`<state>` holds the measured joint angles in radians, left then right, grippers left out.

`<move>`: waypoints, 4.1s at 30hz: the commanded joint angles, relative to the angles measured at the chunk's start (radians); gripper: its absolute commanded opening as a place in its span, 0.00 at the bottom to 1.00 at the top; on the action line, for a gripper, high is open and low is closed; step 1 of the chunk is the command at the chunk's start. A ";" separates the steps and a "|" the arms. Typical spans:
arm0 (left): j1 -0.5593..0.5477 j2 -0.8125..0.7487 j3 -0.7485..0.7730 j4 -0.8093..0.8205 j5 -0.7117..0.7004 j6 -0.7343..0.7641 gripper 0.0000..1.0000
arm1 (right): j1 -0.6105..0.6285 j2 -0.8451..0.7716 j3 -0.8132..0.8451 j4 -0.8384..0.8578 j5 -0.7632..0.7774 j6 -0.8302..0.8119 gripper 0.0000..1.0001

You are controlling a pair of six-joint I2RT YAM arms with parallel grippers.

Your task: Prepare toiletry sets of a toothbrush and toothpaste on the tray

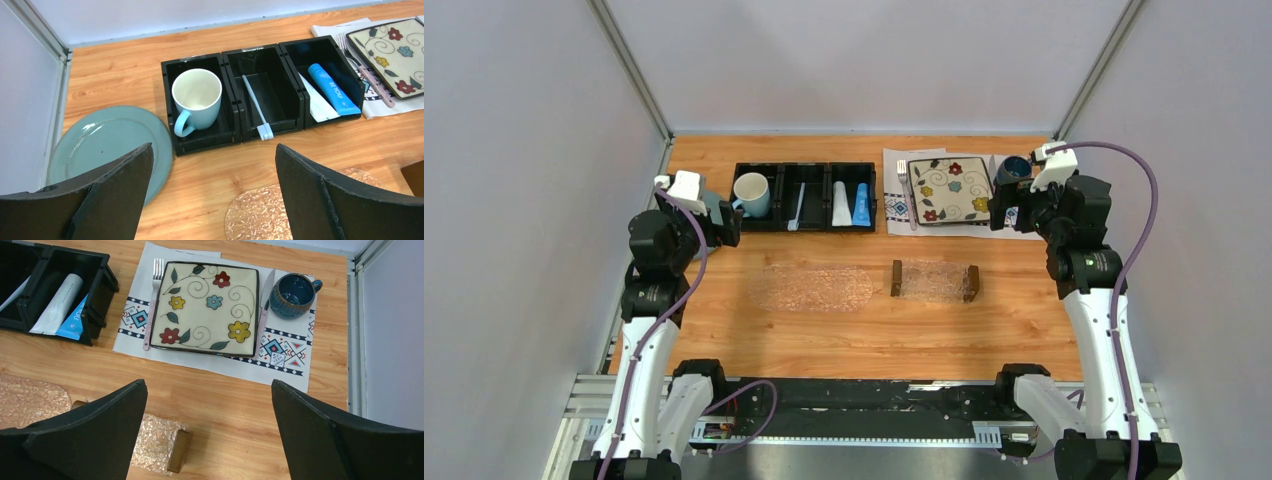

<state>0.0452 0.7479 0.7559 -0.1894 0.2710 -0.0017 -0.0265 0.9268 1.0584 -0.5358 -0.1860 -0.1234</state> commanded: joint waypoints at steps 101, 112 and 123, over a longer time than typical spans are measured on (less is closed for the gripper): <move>-0.076 0.194 0.227 -0.305 0.068 0.259 0.97 | 0.514 0.711 0.163 -0.475 0.065 -0.786 1.00; -0.076 0.189 0.220 -0.301 0.063 0.258 0.97 | 0.522 0.719 0.138 -0.434 0.088 -0.780 1.00; -0.076 0.182 0.221 -0.298 0.063 0.261 0.97 | 0.511 0.736 0.259 -0.533 0.097 -0.803 1.00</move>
<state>-0.0284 0.9478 0.9749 -0.5060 0.3344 0.2386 0.4927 1.6531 1.2484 -1.0393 -0.1051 -0.8997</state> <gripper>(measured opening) 0.968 0.998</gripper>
